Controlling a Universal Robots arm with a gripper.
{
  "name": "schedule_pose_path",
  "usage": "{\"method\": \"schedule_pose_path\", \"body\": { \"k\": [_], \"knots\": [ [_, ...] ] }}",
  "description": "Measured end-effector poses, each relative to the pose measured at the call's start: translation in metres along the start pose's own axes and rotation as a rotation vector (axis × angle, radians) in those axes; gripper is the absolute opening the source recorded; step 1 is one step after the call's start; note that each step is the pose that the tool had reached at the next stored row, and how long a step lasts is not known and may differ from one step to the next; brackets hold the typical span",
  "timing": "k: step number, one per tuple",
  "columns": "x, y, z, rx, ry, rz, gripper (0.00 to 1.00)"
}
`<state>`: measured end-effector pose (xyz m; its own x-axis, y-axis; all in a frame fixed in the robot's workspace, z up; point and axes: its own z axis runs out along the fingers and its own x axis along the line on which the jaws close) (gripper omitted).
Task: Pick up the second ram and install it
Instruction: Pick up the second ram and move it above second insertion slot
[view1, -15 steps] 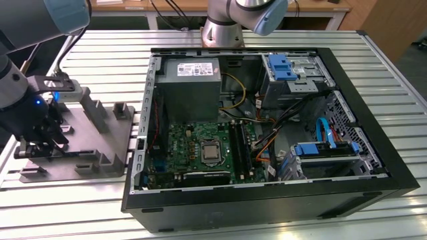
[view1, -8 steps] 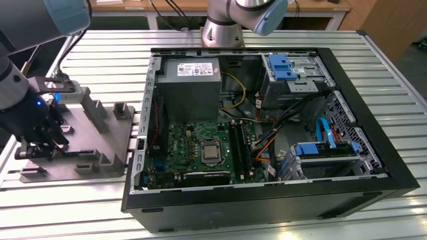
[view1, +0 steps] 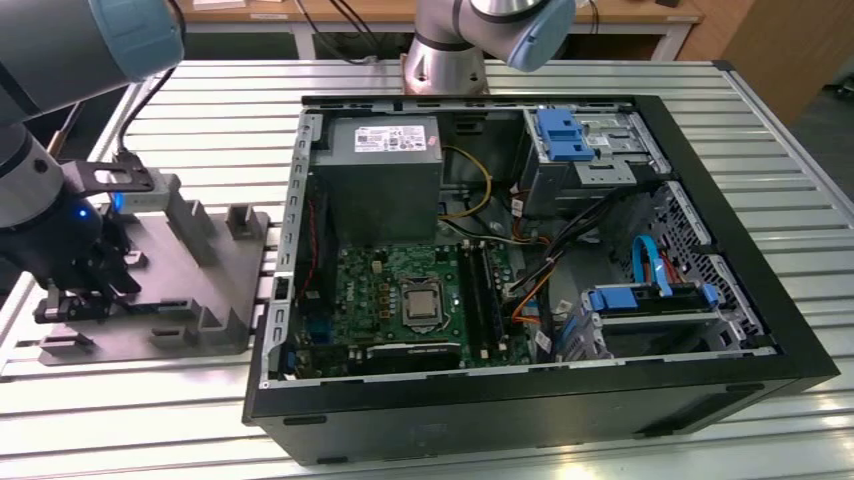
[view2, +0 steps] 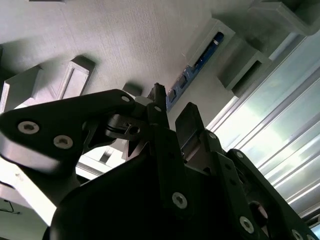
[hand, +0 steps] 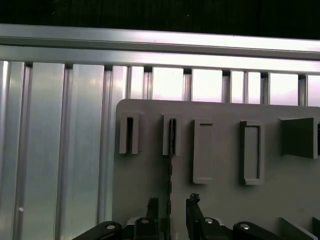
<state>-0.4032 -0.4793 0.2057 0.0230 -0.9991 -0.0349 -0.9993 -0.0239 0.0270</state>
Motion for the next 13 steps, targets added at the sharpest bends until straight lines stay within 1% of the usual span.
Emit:
{"method": "schedule_pose_path", "body": {
  "k": [7, 13],
  "knots": [
    [0.0002, 0.0014, 0.0087, 0.0002, -0.0001, 0.0, 0.36],
    [0.0003, 0.0015, 0.0099, -0.0001, 0.0, 0.0, 0.36]
  ]
}}
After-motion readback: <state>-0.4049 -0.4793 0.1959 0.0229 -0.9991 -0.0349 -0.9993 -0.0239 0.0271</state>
